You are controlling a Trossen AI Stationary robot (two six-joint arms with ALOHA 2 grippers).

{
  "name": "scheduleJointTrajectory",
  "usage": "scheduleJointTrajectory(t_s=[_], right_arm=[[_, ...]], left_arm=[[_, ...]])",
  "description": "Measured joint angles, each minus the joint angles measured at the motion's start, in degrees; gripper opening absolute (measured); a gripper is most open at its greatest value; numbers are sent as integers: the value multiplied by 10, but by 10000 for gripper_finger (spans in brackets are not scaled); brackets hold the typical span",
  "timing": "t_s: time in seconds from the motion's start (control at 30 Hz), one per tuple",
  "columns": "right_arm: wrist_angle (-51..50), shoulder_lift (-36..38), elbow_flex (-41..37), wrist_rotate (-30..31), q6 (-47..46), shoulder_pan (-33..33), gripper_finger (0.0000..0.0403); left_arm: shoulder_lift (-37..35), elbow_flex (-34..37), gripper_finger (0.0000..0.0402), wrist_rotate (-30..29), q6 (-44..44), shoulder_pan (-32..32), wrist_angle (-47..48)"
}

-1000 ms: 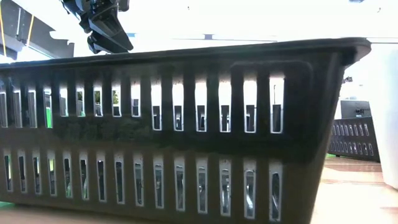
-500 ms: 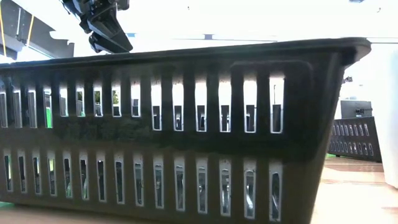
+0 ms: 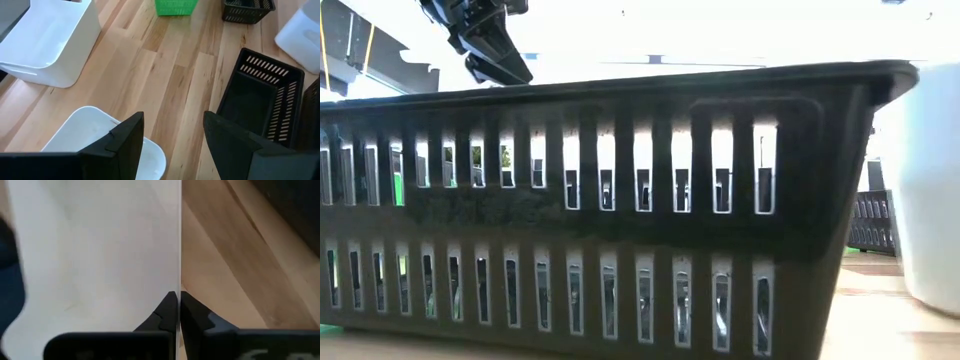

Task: Stack baskets by color
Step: Stack the bottom white bin on the top white bin

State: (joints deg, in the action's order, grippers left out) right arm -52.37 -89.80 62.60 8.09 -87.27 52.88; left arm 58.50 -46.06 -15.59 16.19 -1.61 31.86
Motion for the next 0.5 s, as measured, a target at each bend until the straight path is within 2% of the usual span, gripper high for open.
scheduleJointTrajectory(t_s=[0.3,0.5], right_arm=[[-131,0,89,50,27,-10,0],[-226,0,164,81,81,-48,0]], left_arm=[[0,0,193,0,-25,2,-1],[0,0,193,0,-59,2,-12]])
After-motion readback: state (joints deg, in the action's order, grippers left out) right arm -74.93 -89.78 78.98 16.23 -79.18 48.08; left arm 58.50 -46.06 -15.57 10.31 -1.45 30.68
